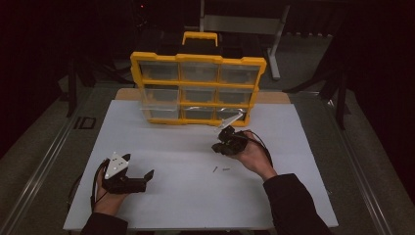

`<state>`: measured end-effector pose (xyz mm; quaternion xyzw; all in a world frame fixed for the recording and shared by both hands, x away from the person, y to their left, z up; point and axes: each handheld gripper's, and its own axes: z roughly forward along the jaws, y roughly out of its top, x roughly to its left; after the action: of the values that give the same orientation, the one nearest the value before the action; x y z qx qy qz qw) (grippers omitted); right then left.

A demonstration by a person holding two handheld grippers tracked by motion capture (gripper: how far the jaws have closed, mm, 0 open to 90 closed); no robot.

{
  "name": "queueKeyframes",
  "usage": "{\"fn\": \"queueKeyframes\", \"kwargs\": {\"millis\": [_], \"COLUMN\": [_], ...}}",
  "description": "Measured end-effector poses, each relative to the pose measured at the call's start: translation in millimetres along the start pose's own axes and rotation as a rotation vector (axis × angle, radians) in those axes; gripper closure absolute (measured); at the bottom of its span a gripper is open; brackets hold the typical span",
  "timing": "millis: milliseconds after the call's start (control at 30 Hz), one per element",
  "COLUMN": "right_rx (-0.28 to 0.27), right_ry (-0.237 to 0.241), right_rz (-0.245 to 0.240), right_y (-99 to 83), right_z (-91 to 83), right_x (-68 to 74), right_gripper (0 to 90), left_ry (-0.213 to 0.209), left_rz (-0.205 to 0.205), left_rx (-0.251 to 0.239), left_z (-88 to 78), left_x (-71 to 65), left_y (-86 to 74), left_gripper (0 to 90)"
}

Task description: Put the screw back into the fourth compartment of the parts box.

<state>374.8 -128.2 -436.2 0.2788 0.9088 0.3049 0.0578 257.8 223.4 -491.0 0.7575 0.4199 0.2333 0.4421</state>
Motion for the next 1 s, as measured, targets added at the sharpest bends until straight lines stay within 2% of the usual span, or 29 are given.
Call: {"fn": "queueKeyframes", "kwargs": {"millis": [567,700,1000], "right_rx": [-0.053,-0.059,-0.069], "right_ry": [0.051,0.049,0.058], "right_rz": [-0.064,-0.078,-0.094], "right_y": [47.0,58.3,78.1], "right_z": [-22.7,-26.7,-24.2], "right_x": [-2.2,-3.0,-3.7], "right_gripper": [87.8,87.8,87.8], "left_ry": [-0.001,-0.003,-0.003], "left_rz": [-0.002,-0.002,-0.008], "left_rx": [-0.003,-0.002,-0.007], "left_z": [-0.5,-0.6,-1.2], "left_x": [1.1,1.3,2.3], "left_y": [-0.1,-0.1,-0.2], "left_gripper": [0.0,0.0,0.0]}}
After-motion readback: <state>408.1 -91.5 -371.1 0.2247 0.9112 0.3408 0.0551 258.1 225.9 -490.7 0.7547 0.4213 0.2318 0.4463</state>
